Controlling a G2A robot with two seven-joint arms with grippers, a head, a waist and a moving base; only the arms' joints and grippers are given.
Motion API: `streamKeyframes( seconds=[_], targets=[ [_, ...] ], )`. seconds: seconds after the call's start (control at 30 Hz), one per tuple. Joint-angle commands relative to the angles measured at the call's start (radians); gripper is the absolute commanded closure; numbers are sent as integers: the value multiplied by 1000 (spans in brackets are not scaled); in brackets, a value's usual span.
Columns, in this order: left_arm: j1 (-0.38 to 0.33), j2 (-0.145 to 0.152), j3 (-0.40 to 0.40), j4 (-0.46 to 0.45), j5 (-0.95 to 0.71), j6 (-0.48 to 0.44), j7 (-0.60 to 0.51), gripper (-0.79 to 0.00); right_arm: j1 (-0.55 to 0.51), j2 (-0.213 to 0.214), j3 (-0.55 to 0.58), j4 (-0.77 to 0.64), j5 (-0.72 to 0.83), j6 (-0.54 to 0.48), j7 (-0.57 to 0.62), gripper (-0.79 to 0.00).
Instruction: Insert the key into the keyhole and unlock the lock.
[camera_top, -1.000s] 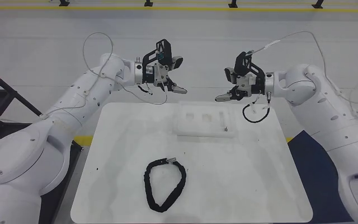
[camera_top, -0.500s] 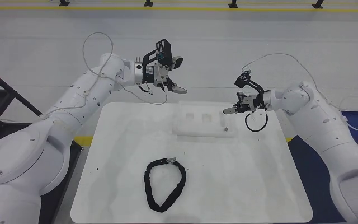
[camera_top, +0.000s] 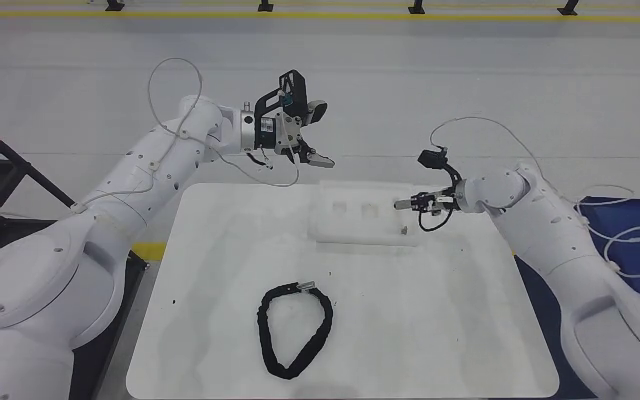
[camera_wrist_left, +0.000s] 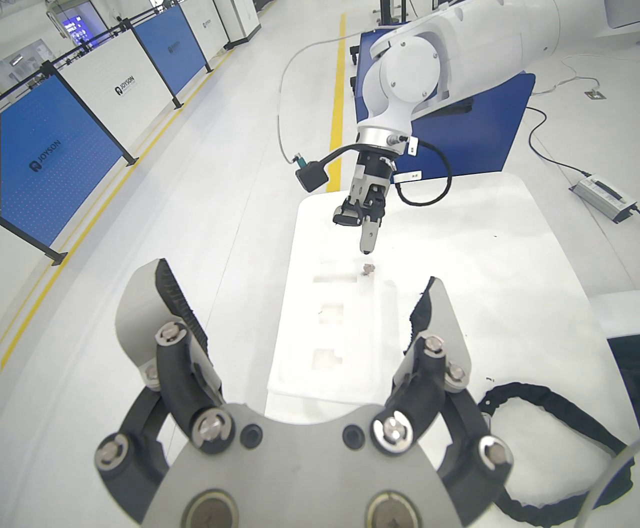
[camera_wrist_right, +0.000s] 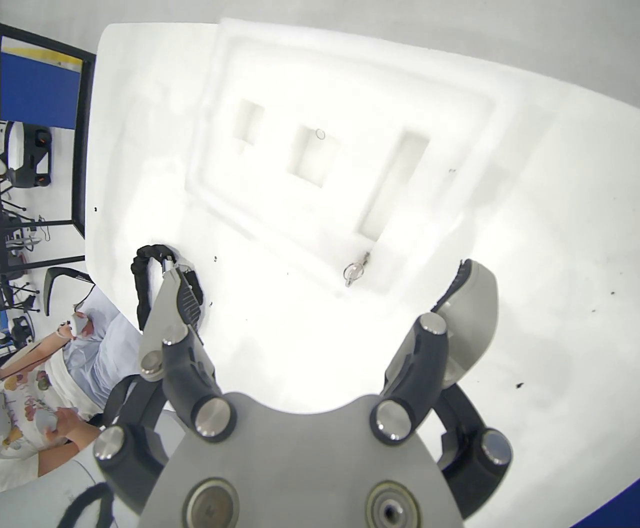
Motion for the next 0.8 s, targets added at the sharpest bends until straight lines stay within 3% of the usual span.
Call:
streamKeyframes(
  seconds=[0.0, 0.13, 0.6, 0.77],
  targets=[
    [0, 0, 0, 0, 0, 0, 0, -785, 0, -17, -12, 17, -4, 25, 5, -785],
    [0, 0, 0, 0, 0, 0, 0, -785, -1, -51, -27, 48, 10, 43, 23, -785],
    [0, 0, 0, 0, 0, 0, 0, -785, -1, -51, -27, 48, 10, 43, 23, -785],
    [0, 0, 0, 0, 0, 0, 0, -785, -11, -47, -41, 7, -75, 89, 14, -785]
  ],
)
